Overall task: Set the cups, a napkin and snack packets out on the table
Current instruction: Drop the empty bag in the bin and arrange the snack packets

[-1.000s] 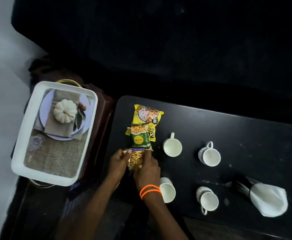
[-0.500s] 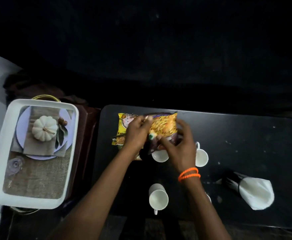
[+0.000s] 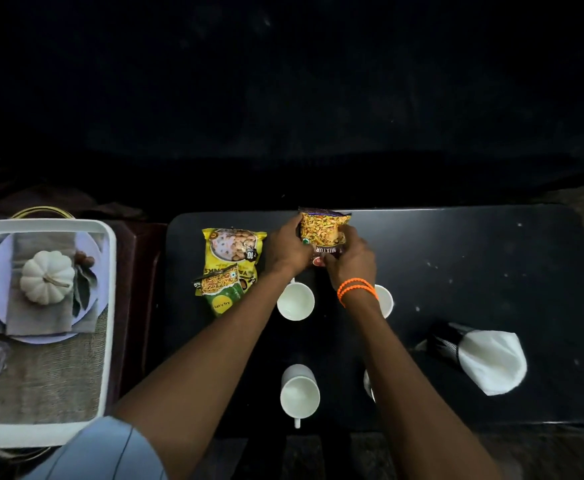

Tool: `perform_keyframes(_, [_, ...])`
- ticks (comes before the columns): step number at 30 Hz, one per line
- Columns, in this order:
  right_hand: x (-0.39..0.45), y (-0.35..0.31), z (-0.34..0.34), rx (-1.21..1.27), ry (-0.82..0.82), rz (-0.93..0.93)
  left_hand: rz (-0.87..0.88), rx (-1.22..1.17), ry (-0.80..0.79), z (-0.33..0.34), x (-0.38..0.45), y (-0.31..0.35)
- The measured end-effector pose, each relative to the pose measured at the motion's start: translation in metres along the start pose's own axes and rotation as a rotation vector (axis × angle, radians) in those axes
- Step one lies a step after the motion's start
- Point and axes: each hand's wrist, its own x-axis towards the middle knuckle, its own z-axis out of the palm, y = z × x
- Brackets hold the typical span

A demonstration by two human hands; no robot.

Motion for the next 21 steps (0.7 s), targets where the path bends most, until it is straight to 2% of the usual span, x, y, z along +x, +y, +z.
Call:
perform_keyframes(7, [0.0, -0.007, -0.003, -0.071, -0.038, 0.019, 0.0, -0.018, 0.018, -0.003, -0.006, -0.001])
perform_keyframes(9, [-0.004, -0.016, -0.005, -0.114, 0.007, 0.008, 0.013, -0.063, 0.053, -0.01, -0.014, 0.001])
perform_keyframes(11, [-0.016, -0.03, -0.004, -0.082, 0.122, -0.069, 0.015, -0.143, 0.17, -0.021, -0.027, -0.003])
perform_keyframes(13, [-0.032, -0.048, 0.002, 0.047, 0.144, -0.155, -0.003, -0.234, 0.358, -0.035, -0.046, -0.016])
perform_keyframes(15, [-0.051, -0.064, 0.015, 0.125, -0.006, -0.214, -0.056, -0.283, 0.574, -0.049, -0.065, -0.037])
perform_keyframes(17, [-0.068, -0.077, 0.035, 0.067, -0.22, -0.222, -0.178, -0.286, 0.73, -0.06, -0.083, -0.063])
perform_keyframes(19, [-0.082, -0.086, 0.058, -0.045, -0.374, -0.202, -0.335, -0.315, 0.748, -0.066, -0.096, -0.089])
perform_keyframes(21, [-0.095, -0.09, 0.078, -0.122, -0.454, -0.185, -0.46, -0.397, 0.609, -0.063, -0.105, -0.112])
